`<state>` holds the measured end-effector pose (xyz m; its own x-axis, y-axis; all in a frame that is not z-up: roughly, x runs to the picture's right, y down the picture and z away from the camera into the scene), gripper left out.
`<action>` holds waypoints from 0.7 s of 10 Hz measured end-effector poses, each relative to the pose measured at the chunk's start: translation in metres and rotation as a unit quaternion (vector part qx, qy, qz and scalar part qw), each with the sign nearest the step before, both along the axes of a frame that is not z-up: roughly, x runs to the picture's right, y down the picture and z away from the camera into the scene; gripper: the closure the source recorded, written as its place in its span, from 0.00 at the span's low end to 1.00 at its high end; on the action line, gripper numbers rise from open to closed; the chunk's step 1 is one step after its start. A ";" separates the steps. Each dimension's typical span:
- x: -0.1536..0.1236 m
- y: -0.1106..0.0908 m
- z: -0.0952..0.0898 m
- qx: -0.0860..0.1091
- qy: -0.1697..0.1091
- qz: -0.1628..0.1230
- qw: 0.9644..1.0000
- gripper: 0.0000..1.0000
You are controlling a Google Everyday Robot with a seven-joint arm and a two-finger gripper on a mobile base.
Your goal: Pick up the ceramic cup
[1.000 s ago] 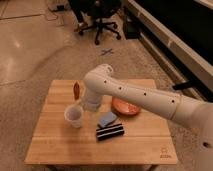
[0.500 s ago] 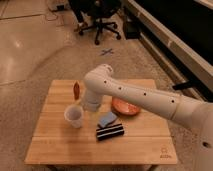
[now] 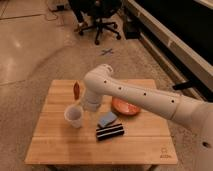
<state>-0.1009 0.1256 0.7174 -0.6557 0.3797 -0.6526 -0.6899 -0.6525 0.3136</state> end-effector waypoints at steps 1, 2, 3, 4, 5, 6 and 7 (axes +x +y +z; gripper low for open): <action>0.000 0.002 0.008 0.005 0.007 -0.002 1.000 0.20; -0.001 0.005 0.022 0.013 0.023 -0.003 1.000 0.20; -0.003 0.009 0.032 0.020 0.041 -0.002 0.999 0.20; -0.004 0.012 0.039 0.027 0.054 -0.001 0.998 0.20; -0.007 0.016 0.042 0.030 0.063 0.000 0.998 0.20; -0.009 0.020 0.043 0.031 0.071 0.003 0.997 0.20; -0.011 0.023 0.042 0.031 0.075 0.005 0.997 0.20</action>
<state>-0.1124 0.1487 0.7594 -0.7476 0.4093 -0.5231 -0.6321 -0.6804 0.3709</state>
